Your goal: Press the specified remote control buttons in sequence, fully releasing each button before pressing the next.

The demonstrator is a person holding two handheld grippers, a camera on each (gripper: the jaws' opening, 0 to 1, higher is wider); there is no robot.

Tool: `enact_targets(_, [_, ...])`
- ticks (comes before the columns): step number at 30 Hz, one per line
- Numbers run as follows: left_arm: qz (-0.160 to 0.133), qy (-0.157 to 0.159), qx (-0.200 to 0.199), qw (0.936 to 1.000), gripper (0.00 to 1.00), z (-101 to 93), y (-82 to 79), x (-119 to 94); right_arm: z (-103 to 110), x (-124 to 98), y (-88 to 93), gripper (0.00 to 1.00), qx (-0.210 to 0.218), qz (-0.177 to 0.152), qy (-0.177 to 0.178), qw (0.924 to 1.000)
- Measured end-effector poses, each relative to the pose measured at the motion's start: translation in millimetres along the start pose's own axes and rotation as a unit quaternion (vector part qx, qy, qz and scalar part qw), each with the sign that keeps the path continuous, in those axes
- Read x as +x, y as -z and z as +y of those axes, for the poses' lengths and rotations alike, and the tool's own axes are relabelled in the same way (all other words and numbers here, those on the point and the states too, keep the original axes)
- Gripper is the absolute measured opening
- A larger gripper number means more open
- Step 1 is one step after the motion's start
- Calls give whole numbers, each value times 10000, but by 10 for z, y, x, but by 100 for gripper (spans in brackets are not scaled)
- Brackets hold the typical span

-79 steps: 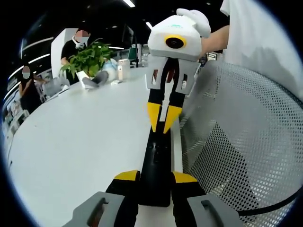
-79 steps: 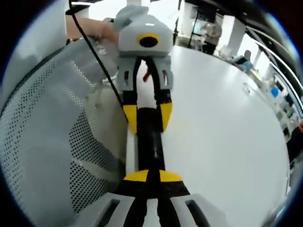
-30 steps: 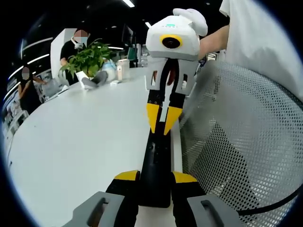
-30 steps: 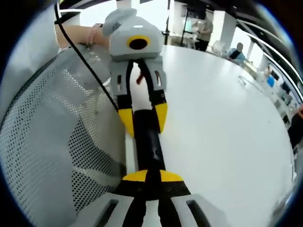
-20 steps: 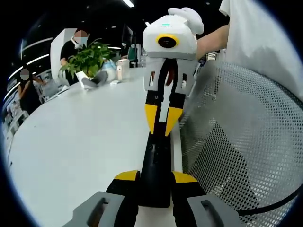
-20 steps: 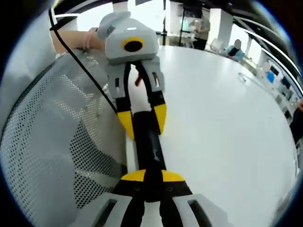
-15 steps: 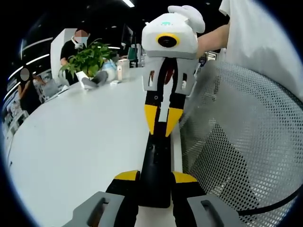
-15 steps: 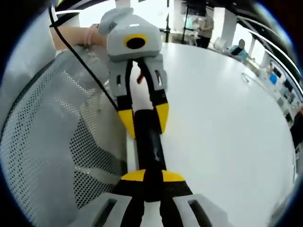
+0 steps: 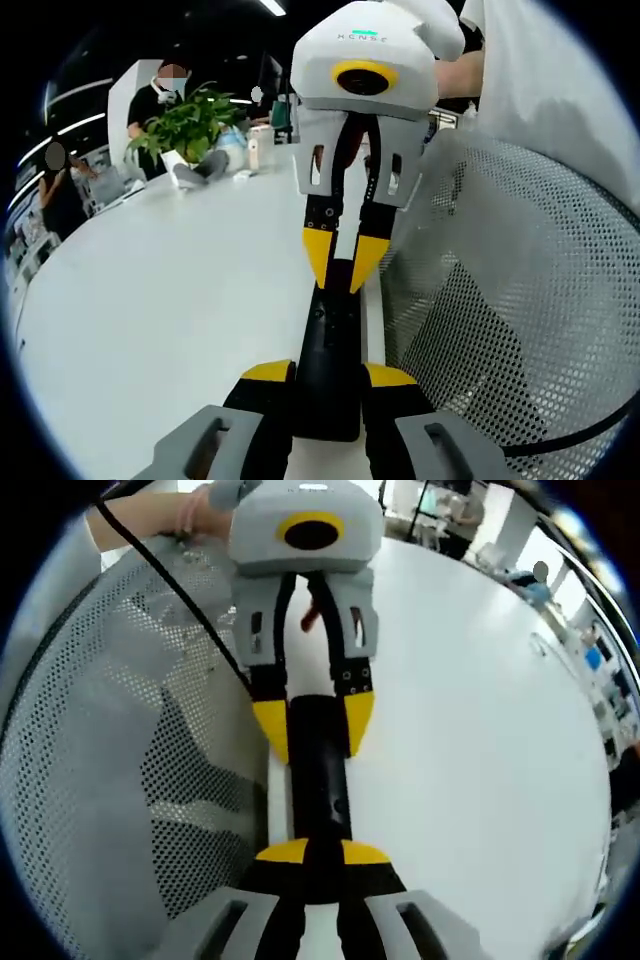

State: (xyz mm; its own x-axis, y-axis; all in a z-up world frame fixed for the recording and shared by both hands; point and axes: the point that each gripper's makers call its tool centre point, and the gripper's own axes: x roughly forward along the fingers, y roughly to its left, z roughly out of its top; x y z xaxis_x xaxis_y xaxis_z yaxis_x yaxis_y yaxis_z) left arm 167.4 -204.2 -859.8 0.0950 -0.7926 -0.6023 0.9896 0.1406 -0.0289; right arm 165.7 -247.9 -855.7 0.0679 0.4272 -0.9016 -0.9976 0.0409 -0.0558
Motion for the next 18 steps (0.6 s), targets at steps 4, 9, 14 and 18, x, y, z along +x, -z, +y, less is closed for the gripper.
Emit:
enact_targets(4, [3, -3, 0, 10000, 25, 0, 0, 1, 12, -33, -5, 7, 108, -779, 358, 9963])
enact_targets(9, [-2, -1, -5, 10000, 25, -2, 1, 3, -43, -36, -13, 10, 235, -763, 337, 9962])
enact_targets(14, [6, -6, -5, 10000, 25, -1, 3, 2, -11, -27, -9, 8, 253, -759, 118, 9967])
enact_targets(18, [4, -11, -19, 10000, 25, -1, -1, 1, -30, -24, -48, 7, 414, -879, 119, 9952])
